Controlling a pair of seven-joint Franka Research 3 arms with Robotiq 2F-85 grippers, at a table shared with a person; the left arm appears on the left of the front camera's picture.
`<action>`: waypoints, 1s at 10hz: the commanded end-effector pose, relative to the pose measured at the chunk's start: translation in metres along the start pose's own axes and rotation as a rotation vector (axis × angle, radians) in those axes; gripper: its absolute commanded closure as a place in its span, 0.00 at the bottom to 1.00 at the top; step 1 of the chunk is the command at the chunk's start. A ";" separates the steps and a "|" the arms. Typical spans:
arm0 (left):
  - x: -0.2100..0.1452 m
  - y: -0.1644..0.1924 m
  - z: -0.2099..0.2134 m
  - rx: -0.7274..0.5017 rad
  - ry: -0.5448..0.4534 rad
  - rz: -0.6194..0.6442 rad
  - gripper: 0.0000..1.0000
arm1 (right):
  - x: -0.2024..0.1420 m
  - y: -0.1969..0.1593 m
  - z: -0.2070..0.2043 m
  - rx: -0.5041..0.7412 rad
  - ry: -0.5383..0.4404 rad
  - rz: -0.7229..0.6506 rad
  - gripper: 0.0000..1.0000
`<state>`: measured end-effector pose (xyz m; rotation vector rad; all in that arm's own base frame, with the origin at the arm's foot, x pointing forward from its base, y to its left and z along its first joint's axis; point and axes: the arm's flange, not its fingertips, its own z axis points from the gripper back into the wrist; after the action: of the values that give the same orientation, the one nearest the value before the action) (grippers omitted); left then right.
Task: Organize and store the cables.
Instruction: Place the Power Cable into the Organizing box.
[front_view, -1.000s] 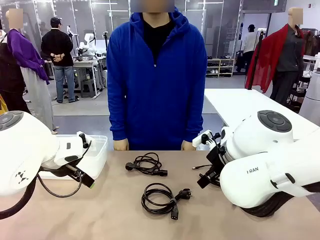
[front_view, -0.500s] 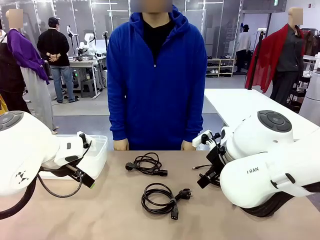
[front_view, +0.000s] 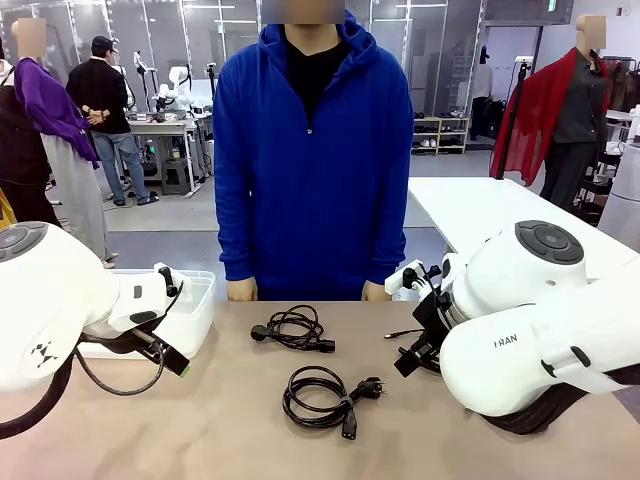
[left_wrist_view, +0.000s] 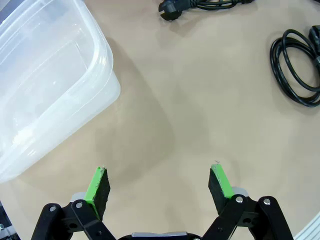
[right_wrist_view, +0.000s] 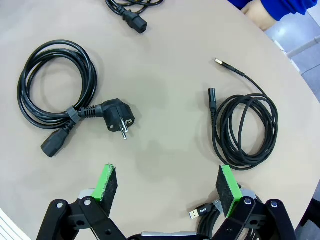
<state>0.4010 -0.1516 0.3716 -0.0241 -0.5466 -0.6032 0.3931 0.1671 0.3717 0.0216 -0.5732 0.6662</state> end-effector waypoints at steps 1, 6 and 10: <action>0.000 0.001 0.000 0.001 0.000 0.001 0.00 | 0.000 0.000 0.000 0.000 0.000 0.000 0.00; 0.011 0.000 0.079 -0.029 0.009 -0.050 0.00 | 0.023 -0.023 0.074 0.017 0.013 0.046 0.00; 0.008 0.012 0.180 -0.112 -0.013 -0.141 0.00 | 0.034 -0.056 0.153 0.067 -0.030 0.030 0.00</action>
<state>0.3329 -0.1272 0.5130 -0.0604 -0.5513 -0.7191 0.3750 0.1218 0.5141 0.0468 -0.5872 0.6820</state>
